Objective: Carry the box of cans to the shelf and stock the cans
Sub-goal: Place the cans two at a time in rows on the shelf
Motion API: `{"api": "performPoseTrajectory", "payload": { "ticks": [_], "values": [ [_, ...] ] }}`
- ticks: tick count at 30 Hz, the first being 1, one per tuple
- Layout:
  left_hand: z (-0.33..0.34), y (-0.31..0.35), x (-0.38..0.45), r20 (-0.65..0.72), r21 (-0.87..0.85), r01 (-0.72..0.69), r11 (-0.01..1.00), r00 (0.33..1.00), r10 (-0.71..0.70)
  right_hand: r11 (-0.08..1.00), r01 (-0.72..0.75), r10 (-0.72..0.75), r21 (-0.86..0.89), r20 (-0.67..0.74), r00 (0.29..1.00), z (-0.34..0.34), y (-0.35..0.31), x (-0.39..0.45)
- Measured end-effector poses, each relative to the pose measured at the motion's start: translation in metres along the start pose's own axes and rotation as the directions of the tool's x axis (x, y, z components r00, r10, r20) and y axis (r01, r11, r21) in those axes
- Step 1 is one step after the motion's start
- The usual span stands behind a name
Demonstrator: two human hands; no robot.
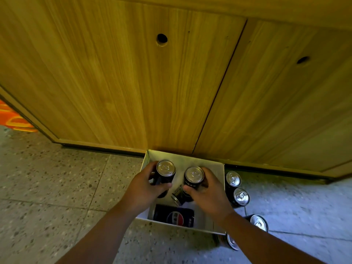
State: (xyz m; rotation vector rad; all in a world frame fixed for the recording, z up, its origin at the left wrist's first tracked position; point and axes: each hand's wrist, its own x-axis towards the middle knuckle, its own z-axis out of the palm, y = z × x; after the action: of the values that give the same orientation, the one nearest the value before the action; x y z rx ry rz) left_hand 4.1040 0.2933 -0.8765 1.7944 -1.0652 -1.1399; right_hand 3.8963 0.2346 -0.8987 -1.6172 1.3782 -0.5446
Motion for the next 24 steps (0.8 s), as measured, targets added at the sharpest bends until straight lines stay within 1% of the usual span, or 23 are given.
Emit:
{"api": "performPoseTrajectory", "payload": {
  "ticks": [2, 4, 7, 10, 13, 19, 24],
  "values": [
    [-0.005, 0.022, -0.008, -0.018, 0.007, 0.007, 1.000, 1.000, -0.007, 1.000, 0.001, -0.001, 0.015, -0.004, 1.000, -0.016, -0.029, 0.000],
    [-0.017, 0.054, -0.025, -0.031, 0.009, 0.016, 1.000, 0.999, -0.016, 1.000, 0.009, -0.009, 0.015, 0.007, 1.000, -0.038, -0.073, -0.008],
    [-0.045, 0.122, -0.057, -0.040, 0.001, 0.020, 1.000, 0.999, -0.020, 1.000, 0.007, -0.008, 0.017, 0.034, 0.999, -0.082, -0.151, -0.029],
    [-0.078, 0.207, -0.088, -0.078, -0.002, 0.016, 1.000, 0.997, -0.016, 0.998, 0.050, -0.052, 0.047, 0.058, 0.997, -0.133, -0.233, -0.050],
    [-0.116, 0.302, -0.116, -0.119, -0.019, -0.011, 1.000, 0.993, 0.009, 0.996, 0.073, -0.076, 0.059, 0.041, 0.996, -0.186, -0.319, -0.071],
    [-0.182, 0.498, -0.164, -0.126, -0.074, -0.125, 0.989, 0.985, 0.115, 0.989, 0.110, -0.114, 0.102, 0.033, 0.993, -0.284, -0.488, -0.103],
    [-0.222, 0.631, -0.189, -0.165, -0.081, -0.209, 0.975, 0.967, 0.194, 0.977, 0.169, -0.169, 0.129, -0.005, 0.986, -0.355, -0.607, -0.118]
  ]
}}
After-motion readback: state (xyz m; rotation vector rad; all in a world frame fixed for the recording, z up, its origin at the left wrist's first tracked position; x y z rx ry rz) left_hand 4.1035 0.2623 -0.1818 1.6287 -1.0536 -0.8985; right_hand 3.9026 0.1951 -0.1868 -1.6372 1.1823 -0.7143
